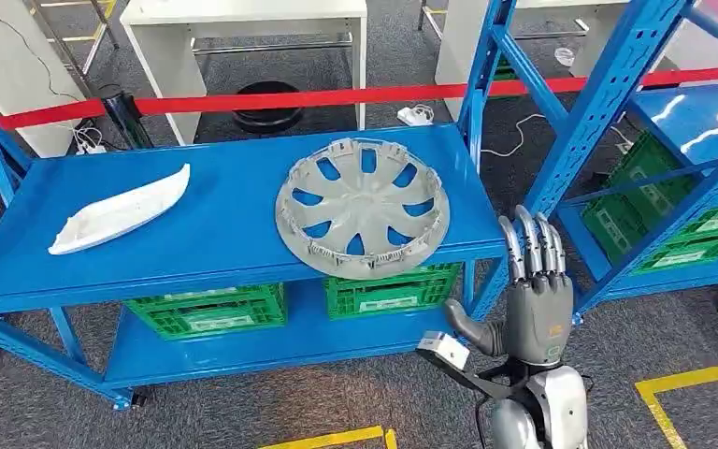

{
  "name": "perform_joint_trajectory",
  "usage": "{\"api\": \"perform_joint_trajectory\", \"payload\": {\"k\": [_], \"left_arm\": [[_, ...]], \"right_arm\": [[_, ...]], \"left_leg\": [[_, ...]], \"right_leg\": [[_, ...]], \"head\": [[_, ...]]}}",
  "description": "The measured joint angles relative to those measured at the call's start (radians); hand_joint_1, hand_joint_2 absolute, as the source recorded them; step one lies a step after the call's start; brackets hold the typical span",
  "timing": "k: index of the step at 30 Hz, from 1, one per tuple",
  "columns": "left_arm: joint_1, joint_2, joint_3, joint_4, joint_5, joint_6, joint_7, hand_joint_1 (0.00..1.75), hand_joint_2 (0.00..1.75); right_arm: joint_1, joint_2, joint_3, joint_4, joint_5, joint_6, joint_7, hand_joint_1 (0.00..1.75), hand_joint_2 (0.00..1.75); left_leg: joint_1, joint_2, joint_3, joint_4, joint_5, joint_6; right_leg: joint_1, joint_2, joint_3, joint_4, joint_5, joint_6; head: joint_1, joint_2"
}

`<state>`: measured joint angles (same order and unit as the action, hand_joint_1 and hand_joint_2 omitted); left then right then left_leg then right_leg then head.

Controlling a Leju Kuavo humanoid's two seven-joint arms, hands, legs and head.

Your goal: Take the parts from the cabinet and place them on the table.

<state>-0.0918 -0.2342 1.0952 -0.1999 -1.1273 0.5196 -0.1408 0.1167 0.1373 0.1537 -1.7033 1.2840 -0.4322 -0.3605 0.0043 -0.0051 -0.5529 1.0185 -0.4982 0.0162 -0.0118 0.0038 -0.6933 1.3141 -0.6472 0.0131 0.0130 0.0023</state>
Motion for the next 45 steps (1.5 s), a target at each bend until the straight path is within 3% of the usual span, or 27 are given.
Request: {"api": "perform_joint_trajectory", "payload": {"k": [1, 2, 4, 5, 6, 7, 8, 9, 10, 15, 19, 23, 27, 31, 32, 38, 45], "left_arm": [[0.002, 0.000, 0.000, 0.000, 0.000, -0.001, 0.000, 0.00, 0.00], [0.003, -0.002, 0.000, 0.001, 0.000, -0.002, 0.000, 0.00, 0.00], [0.002, -0.004, 0.000, 0.001, -0.005, -0.002, 0.000, 0.00, 0.00], [0.002, -0.004, 0.000, 0.001, -0.008, -0.002, 0.001, 0.00, 0.00], [-0.001, -0.004, 0.000, 0.001, -0.010, -0.002, 0.002, 0.00, 0.00], [-0.001, -0.004, 0.000, 0.001, -0.013, -0.003, 0.004, 0.00, 0.00], [0.001, -0.005, -0.001, 0.002, -0.016, -0.005, 0.005, 0.00, 0.00], [0.002, -0.004, -0.001, 0.002, -0.017, -0.006, 0.003, 0.00, 0.00], [0.000, -0.004, -0.002, 0.002, -0.017, -0.009, 0.002, 0.00, 0.00], [-0.003, -0.005, -0.004, 0.002, -0.019, -0.010, 0.001, 0.00, 0.00], [-0.003, -0.005, -0.008, 0.003, -0.038, -0.017, 0.023, 0.00, 0.00], [-0.002, -0.010, -0.011, 0.005, -0.039, -0.020, 0.028, 0.00, 0.00], [-0.001, -0.013, -0.011, 0.006, -0.040, -0.020, 0.030, 0.00, 0.00], [0.000, -0.014, -0.027, 0.006, -0.077, -0.033, 0.072, 0.00, 0.00], [0.000, -0.014, -0.034, 0.007, -0.079, -0.032, 0.077, 0.00, 0.00], [-0.010, 0.019, -0.034, 0.005, -0.040, -0.021, 0.060, 0.00, 0.00], [-0.015, 0.033, -0.038, 0.005, -0.083, -0.061, 0.107, 0.00, 0.00]], "right_arm": [[-0.001, -0.002, 0.000, 0.003, -0.009, 0.008, -0.007, 0.00, 0.00], [-0.002, -0.003, 0.000, 0.005, -0.018, 0.016, -0.012, 0.00, 0.00], [-0.009, -0.005, 0.002, 0.008, -0.039, 0.032, -0.030, 0.00, 0.00], [-0.015, -0.007, 0.002, 0.015, -0.049, 0.040, -0.037, 0.00, 0.00], [-0.024, -0.007, 0.005, 0.021, -0.063, 0.049, -0.047, 0.00, 0.00], [-0.025, -0.007, 0.007, 0.026, -0.076, 0.060, -0.055, 0.00, 0.00], [-0.028, -0.007, 0.007, 0.031, -0.091, 0.067, -0.063, 0.00, 0.00], [-0.038, -0.007, 0.010, 0.039, -0.102, 0.074, -0.073, 0.00, 0.00], [-0.049, -0.007, 0.013, 0.049, -0.112, 0.084, -0.082, 0.00, 0.00], [-0.093, -0.007, 0.033, 0.114, -0.164, 0.132, -0.116, 0.00, 0.00], [-0.142, -0.007, 0.050, 0.177, -0.198, 0.176, -0.140, 0.00, 0.00], [-0.163, -0.007, 0.058, 0.210, -0.202, 0.180, -0.145, 0.00, 0.00], [-0.172, -0.007, 0.060, 0.225, -0.204, 0.182, -0.147, 0.00, 0.00], [-0.196, -0.005, 0.079, 0.264, -0.244, 0.241, -0.181, 0.00, 0.00], [-0.212, 0.000, 0.086, 0.282, -0.246, 0.251, -0.188, 0.00, 1.75], [-0.409, 0.068, 0.192, 0.510, -0.286, 0.273, -0.184, 0.00, 1.75], [-0.484, 0.149, 0.277, 0.667, -0.334, 0.304, -0.169, 0.00, 1.75]], "left_leg": [[0.001, 0.000, 0.009, 0.000, -0.007, -0.002], [0.001, -0.001, 0.018, 0.000, -0.014, -0.004], [0.004, -0.002, 0.041, 0.000, -0.030, -0.011], [0.001, -0.001, 0.043, -0.001, -0.034, -0.017], [0.001, -0.002, 0.040, 0.003, -0.037, -0.023], [0.001, -0.001, 0.038, 0.002, -0.042, -0.031], [-0.001, 0.000, 0.038, 0.008, -0.048, -0.036], [-0.001, 0.000, 0.045, 0.000, -0.044, -0.012], [-0.001, 0.001, 0.048, -0.001, -0.049, -0.004], [-0.002, 0.001, 0.062, -0.020, -0.050, -0.010], [-0.001, 0.001, 0.069, -0.029, -0.049, -0.036], [-0.001, 0.001, 0.070, -0.030, -0.048, -0.043], [-0.001, 0.001, 0.072, -0.030, -0.048, -0.043], [-0.001, 0.001, 0.074, -0.030, -0.048, -0.043], [-0.001, 0.001, 0.074, -0.030, -0.048, -0.043], [-0.001, 0.003, 0.077, -0.030, -0.048, -0.044], [-0.001, 0.001, 0.077, -0.030, -0.047, -0.045]], "right_leg": [[-0.002, 0.000, -0.006, -0.021, 0.031, 0.003], [-0.003, 0.000, 0.007, -0.075, 0.079, 0.001], [-0.005, -0.001, 0.064, -0.245, 0.197, -0.002], [-0.001, -0.002, 0.066, -0.252, 0.174, -0.006], [0.006, -0.004, 0.063, -0.262, 0.134, -0.015], [0.006, -0.004, 0.068, -0.262, 0.172, -0.023], [0.001, -0.001, 0.075, -0.266, 0.176, -0.028], [0.002, -0.002, 0.078, -0.267, 0.175, -0.022], [0.004, 0.000, 0.079, -0.267, 0.173, -0.025], [0.006, 0.000, 0.086, -0.267, 0.162, -0.040], [0.006, 0.000, 0.088, -0.267, 0.159, -0.044], [0.006, -0.002, 0.091, -0.267, 0.158, -0.045], [0.006, -0.002, 0.096, -0.270, 0.159, -0.044], [0.005, -0.001, 0.099, -0.272, 0.160, -0.042], [0.005, -0.001, 0.099, -0.273, 0.161, -0.041], [0.005, 0.000, 0.102, -0.273, 0.162, -0.040], [0.006, -0.001, 0.102, -0.273, 0.162, -0.040]], "head": [[-0.001, 0.000], [0.000, 0.000], [0.000, 0.000], [-0.001, 0.000], [0.002, 0.000], [0.001, 0.000], [0.000, 0.000], [0.000, 0.000], [-0.002, 0.000], [-0.001, 0.000], [-0.002, 0.000], [-0.001, 0.000], [-0.001, 0.000], [-0.001, 0.000], [-0.001, 0.000], [-0.001, 0.000], [-0.001, 0.000]]}}
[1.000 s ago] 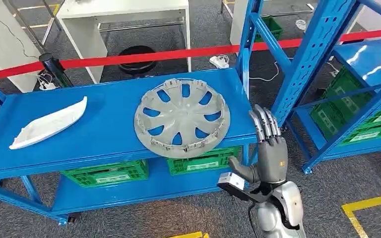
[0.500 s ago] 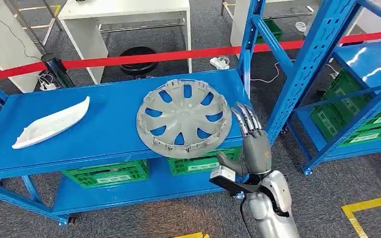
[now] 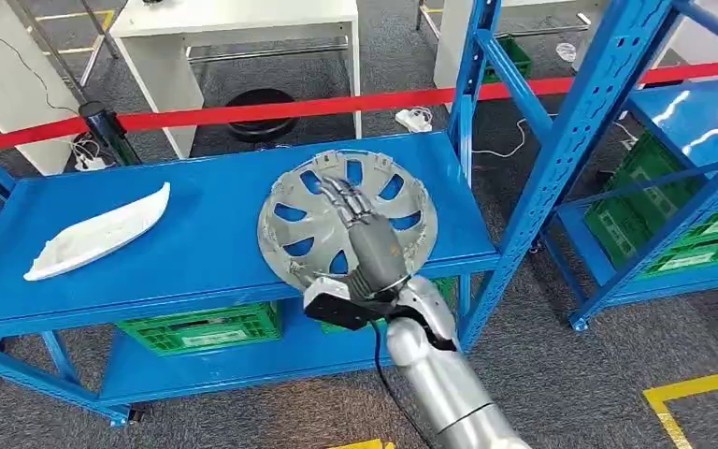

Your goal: Take the parts from the cabinet and place them on the table.

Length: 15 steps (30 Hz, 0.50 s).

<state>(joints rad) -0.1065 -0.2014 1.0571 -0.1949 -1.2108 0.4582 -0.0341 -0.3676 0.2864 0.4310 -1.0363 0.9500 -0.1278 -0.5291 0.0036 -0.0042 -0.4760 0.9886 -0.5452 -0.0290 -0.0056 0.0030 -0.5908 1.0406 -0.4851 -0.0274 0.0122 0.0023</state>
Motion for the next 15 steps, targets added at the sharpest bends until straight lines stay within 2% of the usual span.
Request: {"api": "perform_joint_trajectory", "payload": {"k": [6, 7, 10, 15], "left_arm": [[-0.008, -0.004, -0.011, 0.000, 0.016, 0.018, -0.012, 0.00, 0.00], [-0.013, -0.004, -0.011, 0.000, 0.024, 0.022, -0.012, 0.00, 0.00], [-0.025, -0.003, -0.011, 0.000, 0.048, 0.028, -0.024, 0.00, 0.00], [-0.033, -0.012, 0.004, 0.000, 0.086, 0.017, -0.114, 0.00, 0.00]], "right_arm": [[-0.038, 0.056, 0.052, 0.104, -0.044, 0.009, -0.019, 0.00, 1.75], [-0.046, 0.063, 0.064, 0.123, -0.053, 0.011, -0.020, 0.00, 0.00], [-0.073, 0.072, 0.108, 0.170, -0.074, 0.011, -0.011, 0.00, 0.00], [-0.103, 0.074, 0.209, 0.224, -0.108, -0.027, 0.088, 0.00, 0.00]], "left_leg": [[0.000, 0.000, 0.000, 0.000, 0.000, 0.000], [0.000, 0.000, 0.000, 0.000, 0.000, 0.000], [0.000, 0.000, 0.000, 0.000, 0.000, 0.000], [0.000, 0.000, 0.000, 0.000, 0.000, 0.000]], "right_leg": [[0.000, 0.000, 0.001, -0.002, 0.000, 0.000], [0.000, 0.000, 0.001, -0.003, 0.000, 0.000], [0.000, 0.000, 0.002, -0.003, 0.000, 0.000], [0.000, 0.000, 0.003, -0.004, 0.000, 0.000]], "head": [[0.000, 0.000], [0.000, 0.000], [0.000, 0.000], [0.000, 0.000]]}}
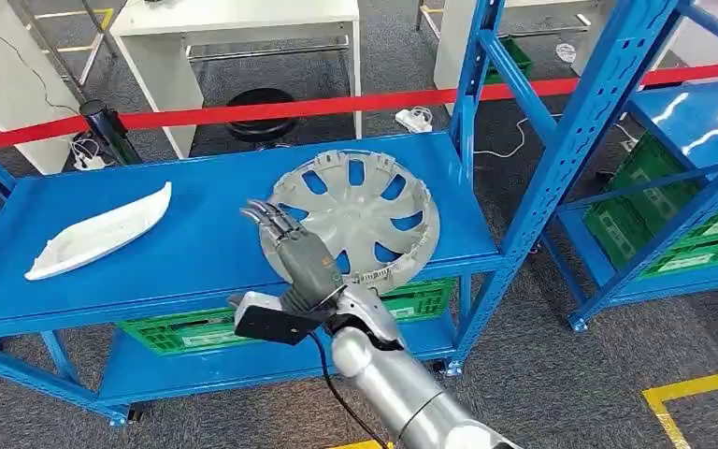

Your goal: Take the parts from the cabinet and place them on the table.

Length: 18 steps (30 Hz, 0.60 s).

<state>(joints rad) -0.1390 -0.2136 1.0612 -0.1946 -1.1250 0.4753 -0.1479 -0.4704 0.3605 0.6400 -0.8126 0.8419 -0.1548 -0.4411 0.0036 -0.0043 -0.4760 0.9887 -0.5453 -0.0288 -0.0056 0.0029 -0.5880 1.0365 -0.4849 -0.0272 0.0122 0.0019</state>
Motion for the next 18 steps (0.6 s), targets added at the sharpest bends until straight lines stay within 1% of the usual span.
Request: {"api": "perform_joint_trajectory", "payload": {"k": [2, 4, 8, 13, 14, 18], "left_arm": [[-0.001, -0.005, 0.002, 0.000, 0.005, -0.003, -0.024, 0.00, 0.00], [-0.004, -0.008, 0.004, 0.000, 0.005, -0.007, -0.030, 0.00, 0.00], [-0.004, -0.004, 0.014, -0.001, 0.029, -0.002, -0.009, 0.00, 0.00], [0.003, 0.014, 0.048, -0.001, 0.077, 0.010, -0.004, 0.00, 0.00], [0.006, 0.016, 0.056, -0.001, 0.082, 0.014, -0.004, 0.00, 0.00], [0.025, 0.026, 0.083, -0.001, 0.098, 0.023, 0.001, 0.00, 0.00]], "right_arm": [[-0.005, 0.000, 0.029, 0.008, 0.002, -0.022, 0.038, 0.00, 0.00], [-0.007, 0.000, 0.050, 0.013, 0.024, -0.046, 0.072, 0.00, 0.00], [-0.019, 0.000, 0.056, 0.017, 0.086, -0.075, 0.134, 0.00, 0.00], [-0.034, -0.001, 0.055, 0.017, 0.150, -0.089, 0.173, 0.00, 0.00], [-0.035, -0.001, 0.052, 0.017, 0.162, -0.093, 0.177, 0.00, 1.75], [-0.034, -0.002, 0.034, 0.017, 0.193, -0.111, 0.189, 0.00, 1.75]], "left_leg": [[0.000, 0.000, 0.000, 0.000, 0.000, 0.000], [0.000, 0.000, 0.001, 0.000, 0.000, 0.000], [0.000, 0.000, 0.000, 0.000, 0.000, 0.000], [0.000, 0.000, 0.001, 0.000, 0.000, 0.000], [0.000, 0.000, 0.001, 0.000, 0.000, 0.000], [0.000, 0.000, 0.001, 0.000, 0.000, 0.000]], "right_leg": [[0.000, 0.000, 0.000, 0.000, 0.000, 0.000], [0.000, 0.000, 0.000, -0.001, 0.000, 0.000], [0.000, 0.000, 0.000, -0.001, 0.000, 0.000], [0.000, 0.000, 0.000, -0.001, 0.000, 0.000], [0.000, 0.000, 0.000, -0.001, 0.000, 0.000], [0.000, 0.000, 0.000, -0.001, 0.000, 0.000]], "head": [[0.000, 0.000], [0.000, 0.000], [0.000, 0.000], [0.000, 0.000], [0.000, 0.000], [0.000, 0.000]]}}
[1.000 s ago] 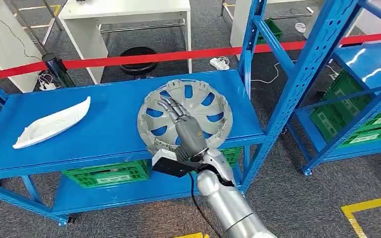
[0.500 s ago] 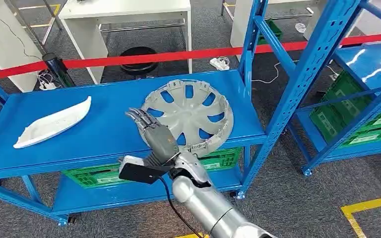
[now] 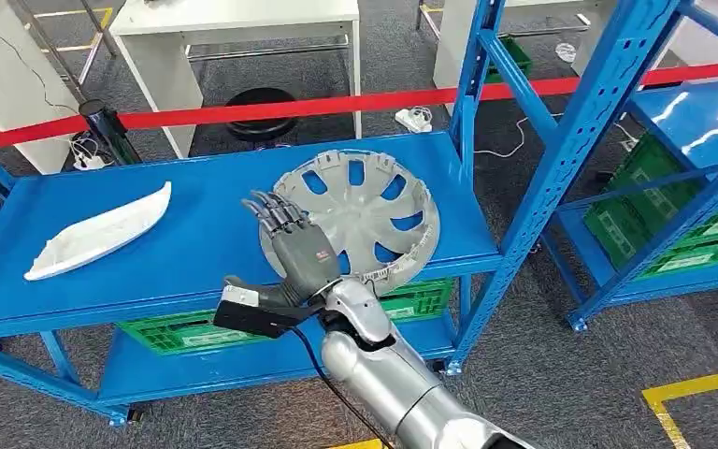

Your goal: Take the parts from the cabinet and place them on the table.

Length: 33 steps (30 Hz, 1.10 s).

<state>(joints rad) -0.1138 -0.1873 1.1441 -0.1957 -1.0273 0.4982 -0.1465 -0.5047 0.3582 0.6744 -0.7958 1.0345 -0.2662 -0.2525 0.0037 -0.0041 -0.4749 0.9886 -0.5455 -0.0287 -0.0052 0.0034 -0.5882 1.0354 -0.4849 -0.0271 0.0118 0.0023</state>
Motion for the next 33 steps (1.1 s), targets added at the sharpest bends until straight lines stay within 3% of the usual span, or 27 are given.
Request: {"api": "perform_joint_trajectory", "payload": {"k": [6, 14, 23, 27, 33], "left_arm": [[0.011, 0.003, 0.008, 0.000, -0.006, 0.002, 0.059, 0.00, 0.00], [0.012, 0.002, 0.010, 0.001, -0.024, 0.002, 0.069, 0.00, 0.00], [0.011, 0.007, 0.010, -0.003, -0.003, -0.016, -0.016, 0.00, 0.00], [0.010, 0.007, 0.016, -0.003, -0.002, -0.021, -0.021, 0.00, 0.00], [0.007, 0.000, 0.016, -0.002, -0.005, -0.028, 0.009, 0.00, 0.00]], "right_arm": [[0.006, -0.011, -0.040, 0.003, 0.023, -0.009, 0.001, 0.00, 1.75], [0.020, -0.015, -0.109, 0.037, 0.030, -0.020, -0.003, 0.00, 1.75], [0.031, -0.014, -0.146, 0.081, 0.036, -0.015, -0.044, 0.00, 1.75], [0.035, -0.012, -0.148, 0.097, 0.046, 0.003, -0.056, 0.00, 1.75], [0.033, -0.021, -0.148, 0.125, 0.126, 0.029, 0.018, 0.00, 1.75]], "left_leg": [[0.000, 0.000, 0.000, 0.000, 0.000, 0.000], [0.000, 0.000, 0.000, 0.000, 0.000, 0.000], [0.000, 0.000, -0.001, 0.000, 0.000, 0.000], [0.000, 0.000, 0.000, 0.000, 0.000, 0.000], [0.000, 0.000, 0.000, 0.000, 0.000, 0.000]], "right_leg": [[0.000, 0.000, 0.001, -0.002, 0.001, 0.001], [0.000, 0.000, 0.001, -0.002, 0.001, 0.001], [0.000, 0.000, 0.001, -0.002, 0.001, 0.001], [0.000, 0.000, 0.001, -0.002, 0.001, 0.001], [0.000, 0.000, 0.001, -0.002, 0.001, 0.001]], "head": [[0.000, 0.000], [0.000, 0.000], [0.000, 0.000], [0.000, 0.000], [0.000, 0.000]]}}
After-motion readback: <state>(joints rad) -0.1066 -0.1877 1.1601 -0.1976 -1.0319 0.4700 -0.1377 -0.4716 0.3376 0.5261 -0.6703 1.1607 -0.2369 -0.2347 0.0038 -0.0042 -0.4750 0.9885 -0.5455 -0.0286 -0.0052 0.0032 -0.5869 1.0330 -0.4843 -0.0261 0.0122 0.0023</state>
